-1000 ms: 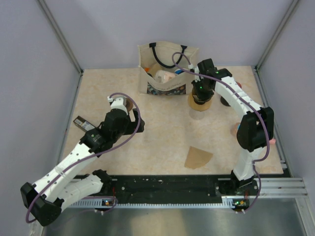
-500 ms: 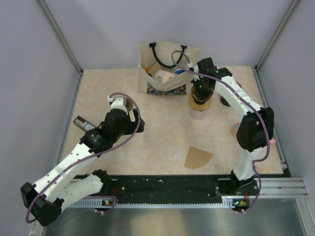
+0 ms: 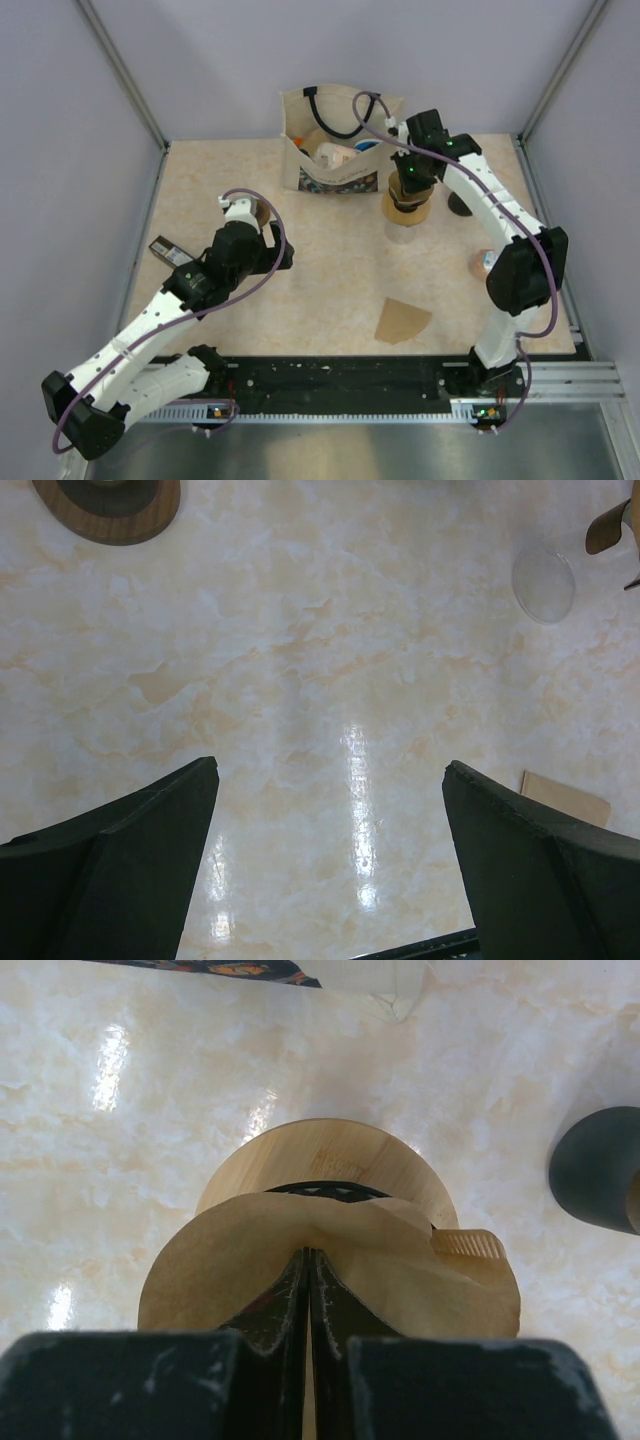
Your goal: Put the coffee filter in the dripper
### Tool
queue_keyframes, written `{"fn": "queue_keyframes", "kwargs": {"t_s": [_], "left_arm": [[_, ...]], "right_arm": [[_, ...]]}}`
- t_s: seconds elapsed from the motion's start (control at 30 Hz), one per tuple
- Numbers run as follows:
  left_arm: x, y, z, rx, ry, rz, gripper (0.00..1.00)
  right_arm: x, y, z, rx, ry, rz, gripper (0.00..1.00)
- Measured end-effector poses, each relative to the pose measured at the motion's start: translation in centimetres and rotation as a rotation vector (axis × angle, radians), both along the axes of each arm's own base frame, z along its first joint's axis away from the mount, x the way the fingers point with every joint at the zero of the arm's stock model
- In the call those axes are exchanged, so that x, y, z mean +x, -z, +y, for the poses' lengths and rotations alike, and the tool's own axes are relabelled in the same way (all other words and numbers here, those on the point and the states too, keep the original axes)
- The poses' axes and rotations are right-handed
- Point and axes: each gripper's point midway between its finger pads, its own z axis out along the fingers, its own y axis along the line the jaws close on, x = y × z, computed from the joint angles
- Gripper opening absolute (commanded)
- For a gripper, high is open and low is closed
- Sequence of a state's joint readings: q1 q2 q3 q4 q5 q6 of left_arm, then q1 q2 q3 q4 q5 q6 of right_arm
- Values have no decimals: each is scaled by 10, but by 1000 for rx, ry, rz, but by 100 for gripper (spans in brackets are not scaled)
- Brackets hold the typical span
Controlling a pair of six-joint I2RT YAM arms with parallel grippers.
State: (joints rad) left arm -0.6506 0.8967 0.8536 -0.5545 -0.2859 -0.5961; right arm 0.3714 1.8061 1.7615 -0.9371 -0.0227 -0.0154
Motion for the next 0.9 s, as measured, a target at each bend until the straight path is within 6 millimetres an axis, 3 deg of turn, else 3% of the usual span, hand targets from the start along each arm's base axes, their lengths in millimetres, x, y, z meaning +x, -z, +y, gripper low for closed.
{"fn": "queue_keyframes", "kwargs": {"t_s": [0.33,0.4,0.47,0.5,0.53,0.57,0.73,0.8,0.9], "left_arm": [[0,0,0,0,1,0,99],[0,0,0,0,1,0,99],[0,0,0,0,1,0,99],[0,0,0,0,1,-1,99],[0,0,0,-1,1,-1,99],[0,-1,0,-2,0,-3,99],[-4,-4,3,-18,-2,-19,99],[-5,-5,4,-24,-4,-25,99],[-8,-3,6,-28,-6,-25,99]], "right_arm": [[5,-35,0,34,21,-87,0],[5,-51,-2,48,42,-133,11],[4,-76,-6,77,73,-211,45],[3,-87,-8,95,91,-249,55],[-1,-102,-11,114,112,-300,72],[-7,-115,-17,131,130,-354,99],[-52,-156,-54,217,277,-588,99],[-74,-157,-72,249,350,-646,99],[-108,-141,-100,284,479,-698,99]]}}
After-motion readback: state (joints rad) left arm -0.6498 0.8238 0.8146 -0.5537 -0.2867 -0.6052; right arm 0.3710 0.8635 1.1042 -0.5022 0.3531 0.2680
